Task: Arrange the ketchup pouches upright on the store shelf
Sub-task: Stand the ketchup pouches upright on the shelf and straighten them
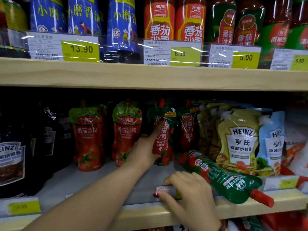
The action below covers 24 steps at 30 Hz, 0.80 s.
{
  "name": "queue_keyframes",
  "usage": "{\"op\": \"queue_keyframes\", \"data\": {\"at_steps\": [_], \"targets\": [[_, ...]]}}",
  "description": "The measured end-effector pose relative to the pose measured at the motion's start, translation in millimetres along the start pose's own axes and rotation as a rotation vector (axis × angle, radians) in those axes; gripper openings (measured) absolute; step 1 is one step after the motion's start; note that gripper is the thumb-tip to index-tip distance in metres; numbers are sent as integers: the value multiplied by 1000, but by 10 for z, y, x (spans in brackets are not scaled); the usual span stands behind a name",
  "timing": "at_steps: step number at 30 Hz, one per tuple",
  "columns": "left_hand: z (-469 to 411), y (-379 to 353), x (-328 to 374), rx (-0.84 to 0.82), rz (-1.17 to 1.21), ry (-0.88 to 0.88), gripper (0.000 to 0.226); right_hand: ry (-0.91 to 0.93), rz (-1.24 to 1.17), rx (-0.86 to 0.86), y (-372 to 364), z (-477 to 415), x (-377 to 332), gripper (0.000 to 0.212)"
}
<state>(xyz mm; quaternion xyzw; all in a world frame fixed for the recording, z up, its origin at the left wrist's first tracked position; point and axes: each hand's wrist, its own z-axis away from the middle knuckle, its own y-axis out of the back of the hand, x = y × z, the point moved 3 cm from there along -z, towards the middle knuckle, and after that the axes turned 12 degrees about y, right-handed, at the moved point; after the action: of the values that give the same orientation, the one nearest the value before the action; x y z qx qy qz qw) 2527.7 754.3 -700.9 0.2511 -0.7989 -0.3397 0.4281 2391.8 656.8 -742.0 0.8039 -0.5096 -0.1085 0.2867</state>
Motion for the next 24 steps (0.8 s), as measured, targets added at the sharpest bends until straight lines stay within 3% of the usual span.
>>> {"op": "queue_keyframes", "data": {"at_steps": [8, 14, 18, 22, 24], "targets": [[18, 7, -9, 5, -11, -3, 112, -13, -21, -10, -26, 14, 10, 31], [167, 115, 97, -7, -14, 67, 100, -75, -29, -131, 63, -27, -51, 30], [344, 221, 248, 35, 8, 87, 65, -48, -56, -285, 229, -155, -114, 27], [588, 156, 373, -140, 1, 125, 6, 128, 42, -311, 705, -287, -75, 18], [703, 88, 409, -177, 15, 111, 11, 49, -11, -266, 973, -247, 109, 20]]}}
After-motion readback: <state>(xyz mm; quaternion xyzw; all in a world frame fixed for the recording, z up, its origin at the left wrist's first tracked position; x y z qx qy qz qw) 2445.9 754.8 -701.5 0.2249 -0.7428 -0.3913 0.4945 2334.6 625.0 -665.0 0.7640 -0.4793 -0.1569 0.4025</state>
